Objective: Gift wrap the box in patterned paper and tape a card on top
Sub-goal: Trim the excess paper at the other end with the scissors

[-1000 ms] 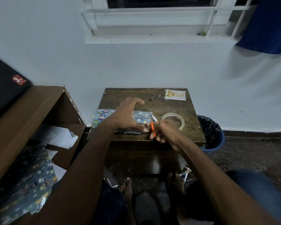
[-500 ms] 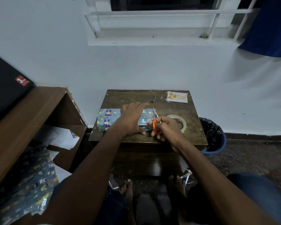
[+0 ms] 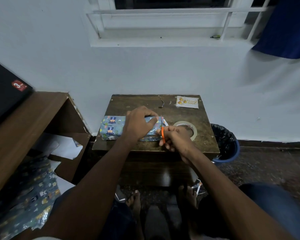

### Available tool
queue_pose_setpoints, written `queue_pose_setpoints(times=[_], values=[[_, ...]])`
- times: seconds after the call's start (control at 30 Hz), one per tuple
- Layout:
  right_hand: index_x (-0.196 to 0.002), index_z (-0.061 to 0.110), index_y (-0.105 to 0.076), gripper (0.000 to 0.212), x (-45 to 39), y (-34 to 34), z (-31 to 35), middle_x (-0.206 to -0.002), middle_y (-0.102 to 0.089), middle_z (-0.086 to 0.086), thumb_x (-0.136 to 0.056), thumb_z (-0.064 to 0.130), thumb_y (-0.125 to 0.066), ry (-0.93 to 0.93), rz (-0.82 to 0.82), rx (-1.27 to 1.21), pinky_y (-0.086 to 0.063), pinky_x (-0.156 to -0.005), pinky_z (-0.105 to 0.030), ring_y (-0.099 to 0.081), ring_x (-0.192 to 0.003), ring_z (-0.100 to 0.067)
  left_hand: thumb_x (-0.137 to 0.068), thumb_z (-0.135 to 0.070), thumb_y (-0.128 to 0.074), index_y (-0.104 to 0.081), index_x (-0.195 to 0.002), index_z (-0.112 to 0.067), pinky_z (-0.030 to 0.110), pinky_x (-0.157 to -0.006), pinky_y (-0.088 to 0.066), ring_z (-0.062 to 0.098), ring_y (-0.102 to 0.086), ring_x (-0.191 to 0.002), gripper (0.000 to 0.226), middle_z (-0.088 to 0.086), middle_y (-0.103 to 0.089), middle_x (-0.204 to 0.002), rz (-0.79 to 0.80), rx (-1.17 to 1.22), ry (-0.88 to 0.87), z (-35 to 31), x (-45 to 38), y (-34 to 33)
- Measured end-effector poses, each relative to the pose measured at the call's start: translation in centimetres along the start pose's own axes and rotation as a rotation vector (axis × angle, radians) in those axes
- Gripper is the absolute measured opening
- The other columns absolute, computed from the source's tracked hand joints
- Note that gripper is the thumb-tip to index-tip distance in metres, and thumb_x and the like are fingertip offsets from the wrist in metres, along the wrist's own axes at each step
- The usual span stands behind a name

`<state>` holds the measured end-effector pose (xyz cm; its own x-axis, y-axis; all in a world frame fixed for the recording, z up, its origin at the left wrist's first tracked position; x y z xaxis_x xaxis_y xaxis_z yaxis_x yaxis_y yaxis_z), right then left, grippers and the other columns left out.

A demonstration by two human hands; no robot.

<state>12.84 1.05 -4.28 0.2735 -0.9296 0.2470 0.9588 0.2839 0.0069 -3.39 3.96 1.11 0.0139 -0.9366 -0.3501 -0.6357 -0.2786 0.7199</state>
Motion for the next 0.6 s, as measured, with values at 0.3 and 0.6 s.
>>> queue_pose_setpoints(times=[0.3,0.6], values=[[-0.095,-0.007,-0.071,0.026,0.2,-0.2,0.1,-0.073,-0.072,-0.016,-0.097,0.018,-0.072,0.012,-0.027,0.033,-0.032,-0.040,-0.020,-0.046,-0.049,-0.014,-0.086,-0.033,-0.081,-0.085,-0.094,-0.031,0.046,-0.082,-0.057,0.010,-0.068,-0.082,0.009,-0.013,-0.071,-0.087,-0.055,0.065,-0.011,0.2,-0.4,0.1],[-0.102,-0.008,-0.071,0.035,0.1,0.0,1.6,-0.073,-0.073,-0.012,-0.097,0.027,-0.072,-0.008,-0.003,0.046,-0.031,-0.041,-0.020,-0.046,-0.049,-0.013,-0.085,-0.034,-0.078,-0.085,-0.094,-0.031,0.054,-0.083,-0.057,0.008,-0.068,-0.081,0.011,-0.013,-0.071,-0.088,-0.098,0.050,-0.110,-0.6,-0.4,0.8]])
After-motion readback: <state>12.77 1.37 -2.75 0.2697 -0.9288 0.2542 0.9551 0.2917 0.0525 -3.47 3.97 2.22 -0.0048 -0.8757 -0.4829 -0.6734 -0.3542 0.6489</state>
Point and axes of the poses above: each hand's wrist, its own x-axis away from the middle knuckle, its own y-axis out of the back of the hand, z = x × y, the point moved 8 cm from there along -x, towards the middle knuckle
